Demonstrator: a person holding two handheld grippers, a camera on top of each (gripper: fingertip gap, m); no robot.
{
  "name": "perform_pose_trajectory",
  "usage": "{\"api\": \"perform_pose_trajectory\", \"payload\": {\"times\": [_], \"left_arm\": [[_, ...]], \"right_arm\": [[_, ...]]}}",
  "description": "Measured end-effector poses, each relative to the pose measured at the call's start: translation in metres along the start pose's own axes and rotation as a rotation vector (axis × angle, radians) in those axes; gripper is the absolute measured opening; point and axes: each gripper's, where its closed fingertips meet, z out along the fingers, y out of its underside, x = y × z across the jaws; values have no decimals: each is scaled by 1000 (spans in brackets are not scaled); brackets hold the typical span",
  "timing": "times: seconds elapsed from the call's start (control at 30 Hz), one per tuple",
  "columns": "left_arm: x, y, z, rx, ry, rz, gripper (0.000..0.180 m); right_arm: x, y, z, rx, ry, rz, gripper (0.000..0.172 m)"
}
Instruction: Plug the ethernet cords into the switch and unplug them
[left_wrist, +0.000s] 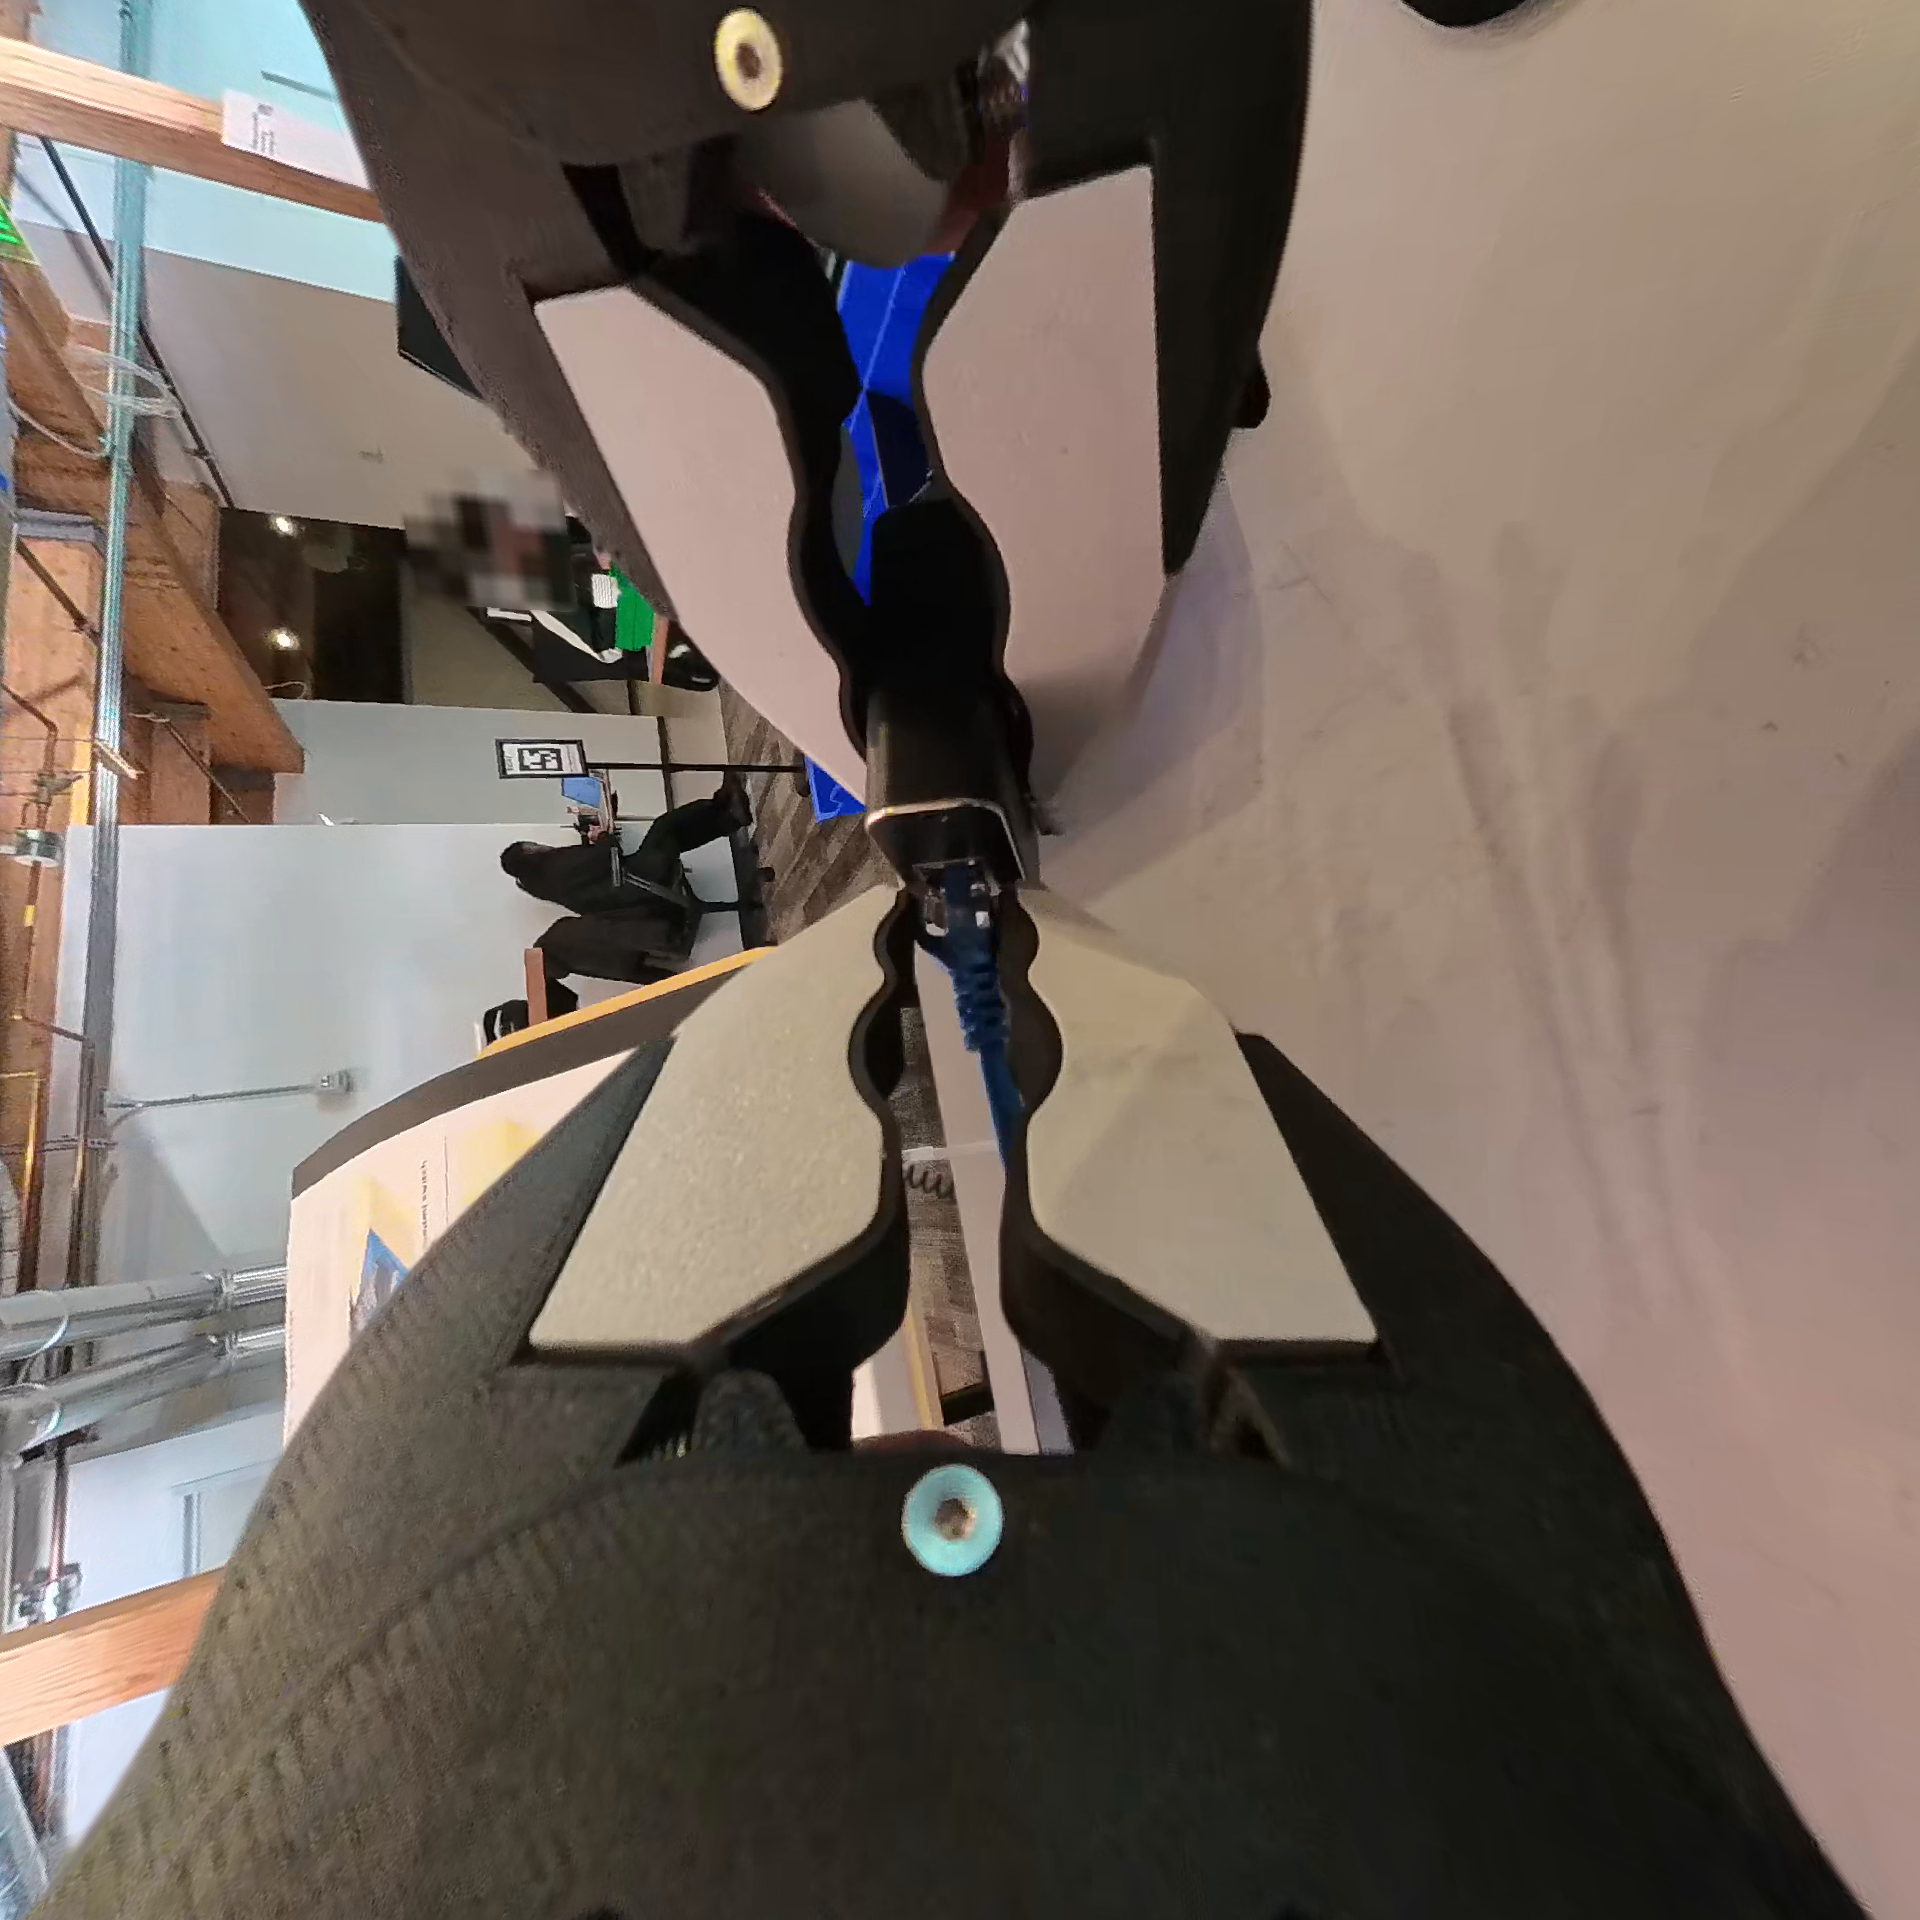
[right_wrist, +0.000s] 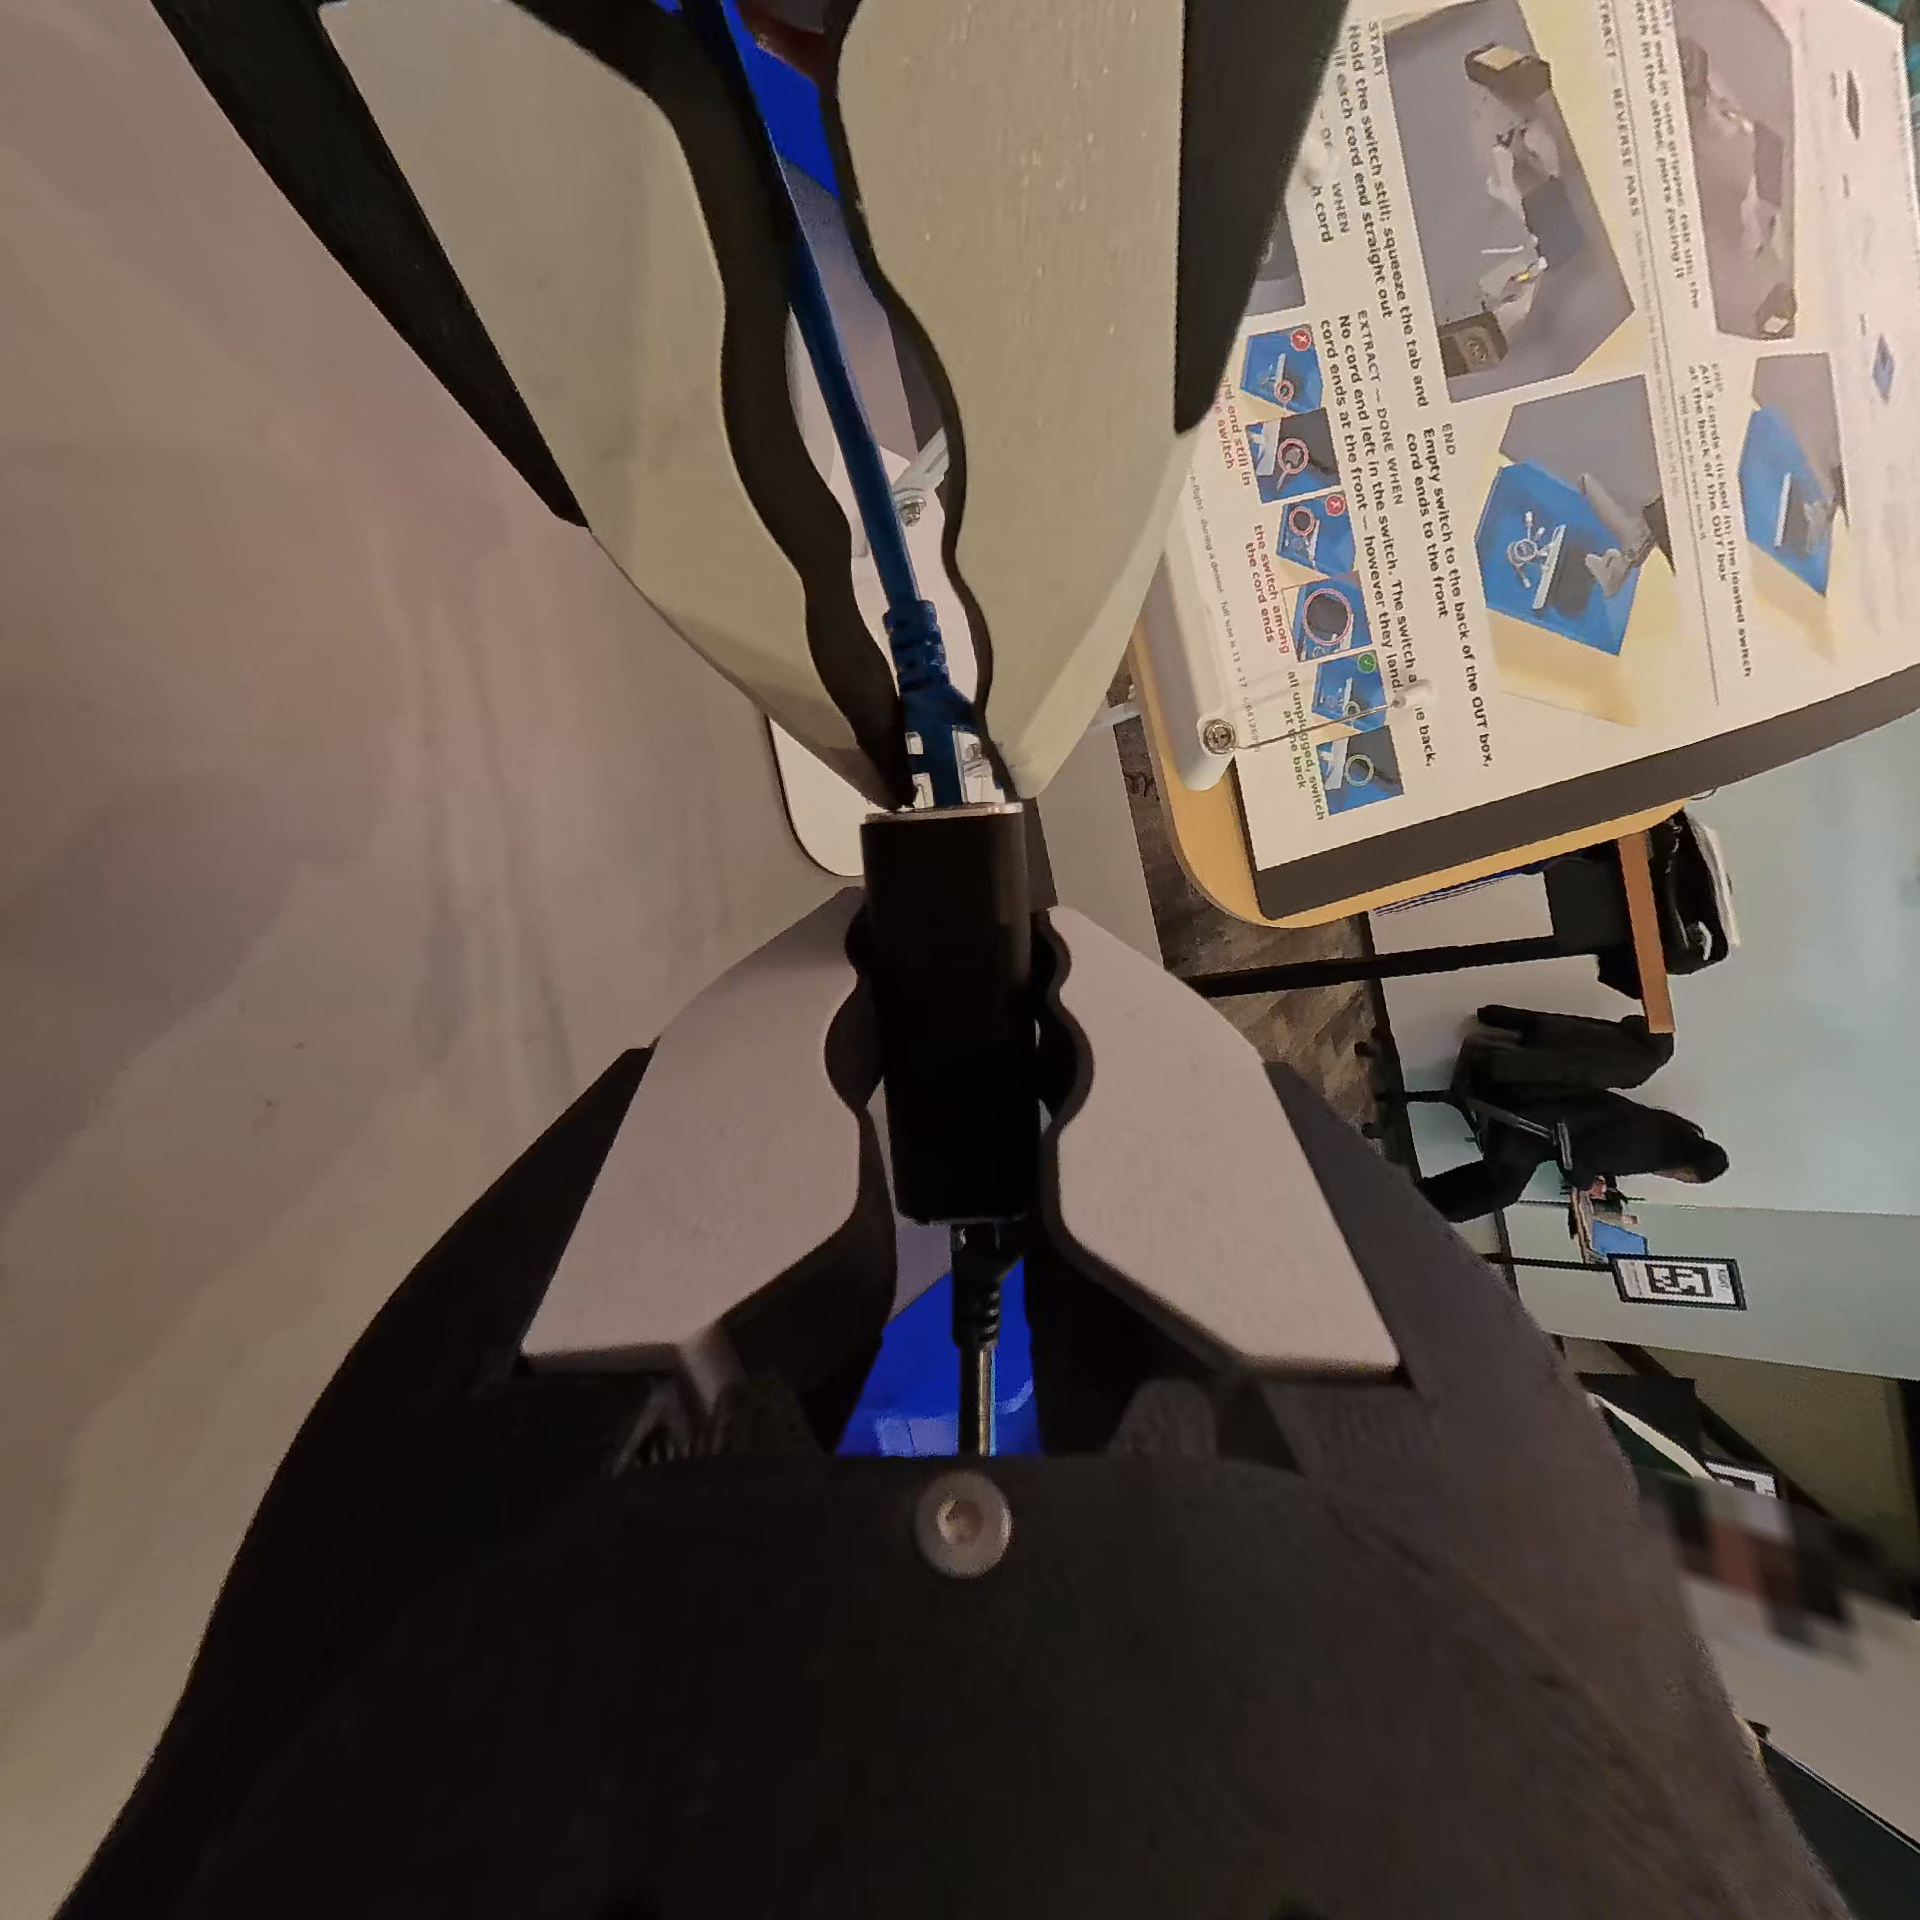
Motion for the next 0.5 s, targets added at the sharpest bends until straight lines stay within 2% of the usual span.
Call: {"api": "perform_pose_trajectory", "payload": {"times": [0.5], "left_arm": [[14,4,-2,-44,68,-16,12]], "right_arm": [[-12,3,3,-48,-65,-4,27]]}}
